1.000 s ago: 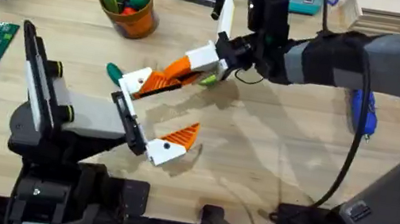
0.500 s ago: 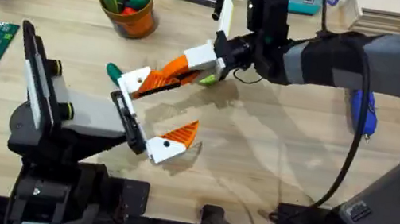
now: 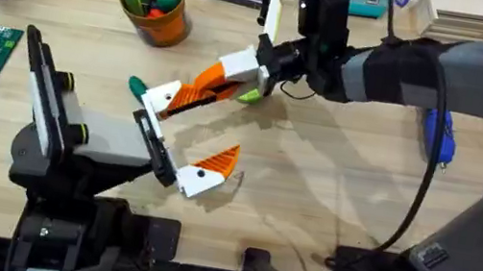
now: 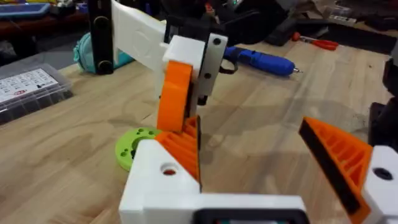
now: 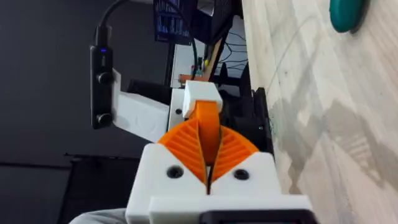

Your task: Pick up the gripper from the table and insert it into the empty holder that is missing its gripper. Then pick up a screw, insert it into the mounting hole, and use the screwdriver to tighten it. Finally, clean up the table by picking up the vegetable and placing it into the bucket.

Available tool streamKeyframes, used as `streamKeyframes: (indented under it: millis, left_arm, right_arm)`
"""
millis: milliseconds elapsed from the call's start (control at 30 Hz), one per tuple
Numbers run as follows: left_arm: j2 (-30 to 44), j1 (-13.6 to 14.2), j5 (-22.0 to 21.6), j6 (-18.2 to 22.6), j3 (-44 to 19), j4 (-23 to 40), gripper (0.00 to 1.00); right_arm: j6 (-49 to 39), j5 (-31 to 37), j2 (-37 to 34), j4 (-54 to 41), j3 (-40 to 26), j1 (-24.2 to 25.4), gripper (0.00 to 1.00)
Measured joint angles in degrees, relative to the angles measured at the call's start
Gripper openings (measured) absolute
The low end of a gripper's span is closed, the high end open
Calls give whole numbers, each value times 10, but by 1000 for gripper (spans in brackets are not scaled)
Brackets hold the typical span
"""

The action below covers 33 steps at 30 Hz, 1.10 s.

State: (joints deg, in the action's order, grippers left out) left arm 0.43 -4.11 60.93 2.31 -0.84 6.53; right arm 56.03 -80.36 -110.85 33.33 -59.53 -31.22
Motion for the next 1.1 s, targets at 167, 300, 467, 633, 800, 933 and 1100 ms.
streamKeyframes:
  millis: [167, 300, 467, 633, 800, 933, 1100]
  left_arm:
    - [0, 0, 0, 0, 0, 0, 978]
    - [0, -1, -1, 0, 0, 0, 978]
    - [0, -2, -1, 0, 0, 0, 977]
    - [0, -2, -5, -1, 0, -1, 976]
    - [0, -3, -9, -2, 0, -1, 977]
    - [0, -3, -9, -2, 0, -1, 976]
    - [0, -3, -9, -2, 0, -1, 976]
  right_arm:
    - [4, 2, 0, 0, -1, -1, 7]
    - [6, 4, 0, 0, -1, -1, 7]
    - [6, 6, 0, 0, -1, -2, 7]
    - [6, 11, 0, 1, -3, -6, 7]
    - [6, 17, 0, 1, -4, -8, 7]
    - [6, 17, 0, 1, -4, -8, 7]
    - [6, 17, 0, 1, -4, -8, 7]
